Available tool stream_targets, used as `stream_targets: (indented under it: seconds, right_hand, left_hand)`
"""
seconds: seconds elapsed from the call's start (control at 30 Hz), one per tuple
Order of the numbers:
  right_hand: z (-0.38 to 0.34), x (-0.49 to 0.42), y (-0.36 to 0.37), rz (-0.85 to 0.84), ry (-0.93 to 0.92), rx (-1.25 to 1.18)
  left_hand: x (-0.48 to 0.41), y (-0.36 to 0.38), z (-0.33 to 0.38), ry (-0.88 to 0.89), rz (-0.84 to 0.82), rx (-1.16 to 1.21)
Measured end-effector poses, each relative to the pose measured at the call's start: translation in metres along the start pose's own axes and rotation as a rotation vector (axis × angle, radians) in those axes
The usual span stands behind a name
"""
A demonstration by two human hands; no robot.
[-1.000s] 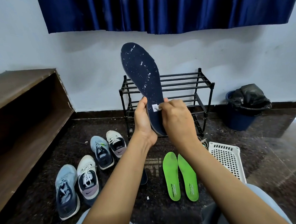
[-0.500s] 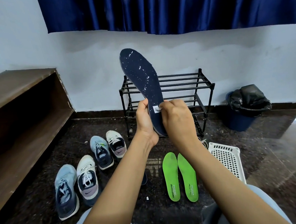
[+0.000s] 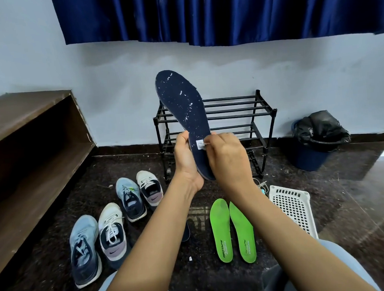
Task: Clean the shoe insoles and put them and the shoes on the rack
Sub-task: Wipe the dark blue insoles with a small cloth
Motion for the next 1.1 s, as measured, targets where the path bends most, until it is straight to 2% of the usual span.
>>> stream_targets:
  seconds: [0.1, 0.17, 0.23, 0.3, 0.43, 0.53, 0.7, 0.83, 1.0, 1.1]
  right_hand:
    - [0.001, -0.002, -0.004, 0.026, -0.013, 0.014]
    - [-0.003, 0.001, -0.005, -0.07, -0.003, -0.06]
    - [-0.005, 0.004, -0.01, -0.201, 0.077, -0.152]
    - [-0.003, 0.004, -0.023, -0.229, 0.194, -0.215]
    - [0.009, -0.007, -0.049, 0.09, 0.332, -0.297]
    - [0.015, -0.01, -0.049, 0.16, 0.325, -0.259]
    - [0.002, 0.004, -0.022, -0.087, 0.3, -0.247]
    - [-0.002, 0.01, -0.016, -0.186, 0.339, -0.194]
    - [-0.001, 0.018, -0.008, -0.492, 0.478, -0.098]
    - [0.003, 0.017, -0.021, -0.579, 0.552, 0.01]
  left_hand:
    - [-0.001, 0.002, 0.0, 0.012, -0.022, 0.017]
    - [-0.002, 0.001, 0.003, 0.03, -0.041, 0.007]
    - [-0.005, -0.001, 0.006, 0.045, -0.011, 0.011]
    - [-0.008, -0.002, 0.008, 0.041, 0.024, 0.021]
    - [-0.011, -0.003, 0.006, 0.071, 0.04, -0.012]
    - [-0.011, -0.002, 0.004, 0.078, 0.038, -0.027]
    - [-0.008, 0.003, 0.0, 0.026, -0.031, -0.033]
    - [-0.009, 0.0, -0.001, 0.03, 0.014, 0.006]
    - [-0.012, -0.008, 0.001, 0.027, 0.082, 0.029]
    - [-0.014, -0.009, 0.004, 0.029, 0.088, 0.035]
Point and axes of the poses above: each hand's wrist, its own x-axis away from the middle knuckle, its own y-axis out of the palm, z = x × y, the point moved 2 cm from there along -x, towards the middle knuckle, and after that the axes turned 10 degrees about -x, right-handed, at the moved point
